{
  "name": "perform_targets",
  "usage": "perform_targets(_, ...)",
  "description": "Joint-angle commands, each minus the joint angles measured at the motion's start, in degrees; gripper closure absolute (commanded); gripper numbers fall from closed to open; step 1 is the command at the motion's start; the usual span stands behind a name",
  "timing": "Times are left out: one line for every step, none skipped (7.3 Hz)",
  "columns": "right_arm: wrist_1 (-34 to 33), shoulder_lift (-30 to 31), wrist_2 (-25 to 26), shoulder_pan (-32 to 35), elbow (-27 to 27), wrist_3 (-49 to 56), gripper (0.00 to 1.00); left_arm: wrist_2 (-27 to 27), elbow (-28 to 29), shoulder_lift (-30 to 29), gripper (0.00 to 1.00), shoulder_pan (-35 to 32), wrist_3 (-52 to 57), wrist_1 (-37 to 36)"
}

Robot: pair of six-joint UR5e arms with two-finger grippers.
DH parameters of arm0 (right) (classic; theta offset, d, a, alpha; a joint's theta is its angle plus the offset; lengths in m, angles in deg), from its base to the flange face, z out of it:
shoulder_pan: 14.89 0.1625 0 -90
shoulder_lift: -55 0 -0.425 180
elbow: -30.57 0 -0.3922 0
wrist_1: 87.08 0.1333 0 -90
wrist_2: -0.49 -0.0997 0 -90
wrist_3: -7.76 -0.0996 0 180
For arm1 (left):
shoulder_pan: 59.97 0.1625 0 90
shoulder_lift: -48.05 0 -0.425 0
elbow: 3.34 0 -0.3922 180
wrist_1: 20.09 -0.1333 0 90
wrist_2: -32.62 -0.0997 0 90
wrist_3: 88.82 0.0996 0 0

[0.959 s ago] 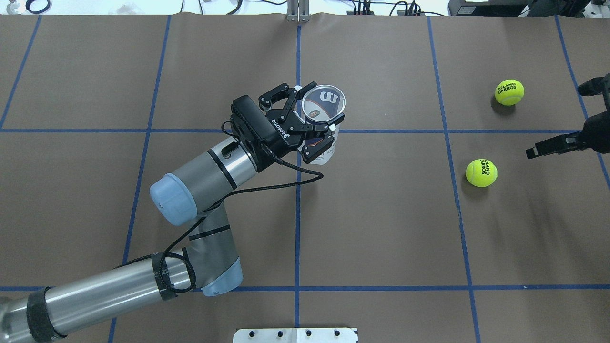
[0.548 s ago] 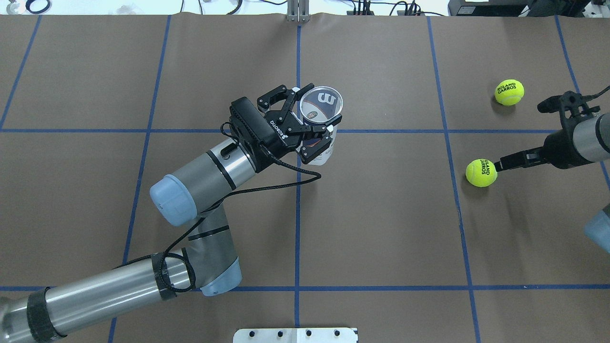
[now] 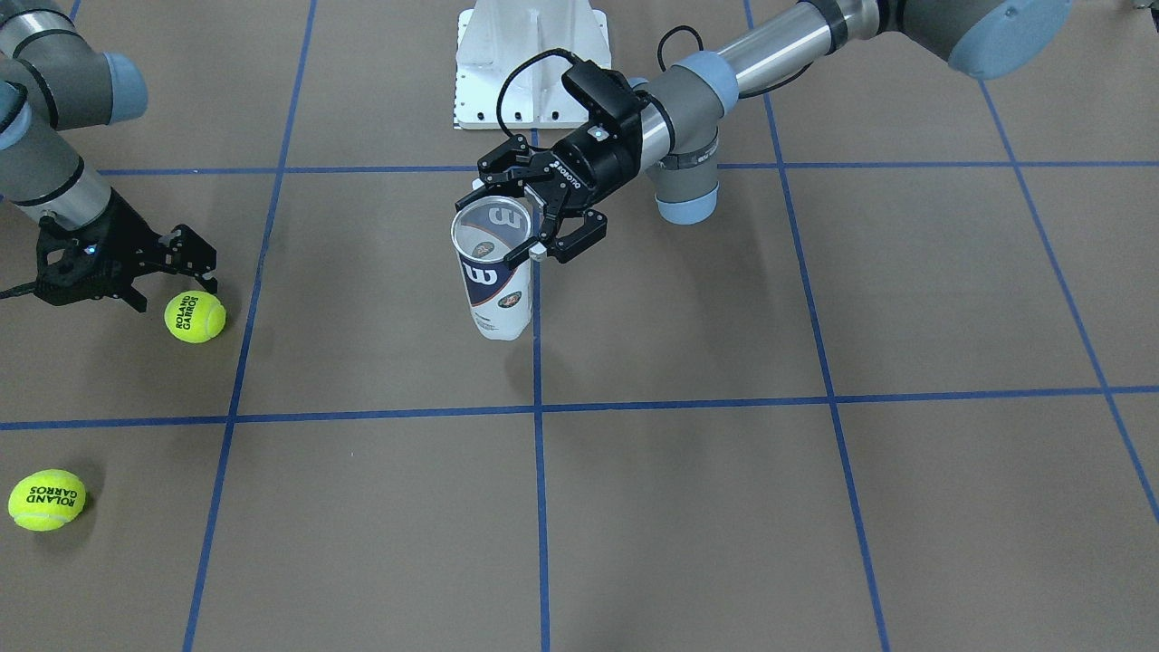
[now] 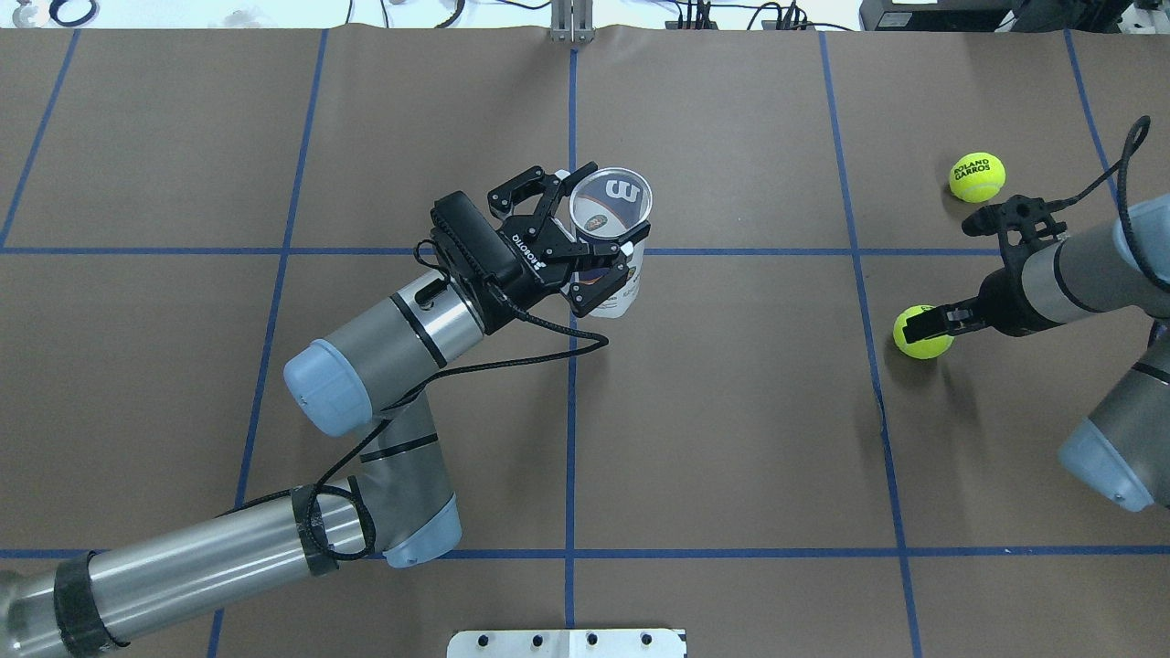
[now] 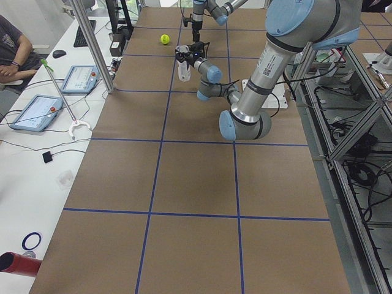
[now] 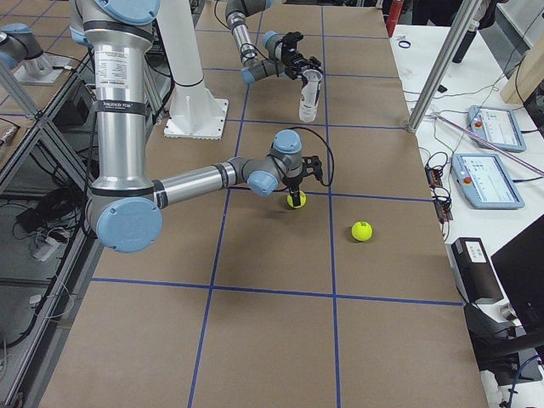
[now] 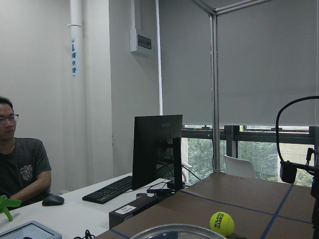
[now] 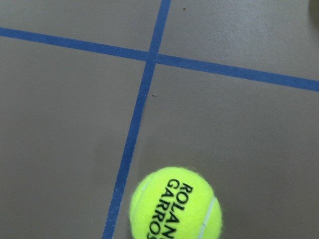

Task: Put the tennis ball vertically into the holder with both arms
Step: 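Hold the can with the left gripper while the right grasps a yellow ball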

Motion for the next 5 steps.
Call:
perform_targets(-2.8, -2.4, 0.7, -0.5, -2.0, 0.7, 0.0, 0.0, 0.8, 0.0, 0.19, 0.0, -1.4, 0.0)
perform_targets(-2.8, -4.1, 0.8, -0.5, -3.9, 0.7, 0.0, 0.0, 1.1, 0.0, 0.19, 0.0, -1.4, 0.0)
perform_targets(-2.8, -4.4, 0.7, -0.5, -4.8, 0.7, 0.0, 0.0, 1.2, 0.0, 0.19, 0.0, -1.4, 0.0)
perform_targets(-2.8, -4.0, 0.7, -0.5, -4.8, 0.8, 0.0, 0.0, 1.2, 0.1, 0.19, 0.0, -1.4, 0.0)
perform_targets(-2.8, -3.7, 0.7, -0.5, -4.7, 0.8, 0.01, 0.0, 1.2, 0.1, 0.19, 0.0, -1.4, 0.0)
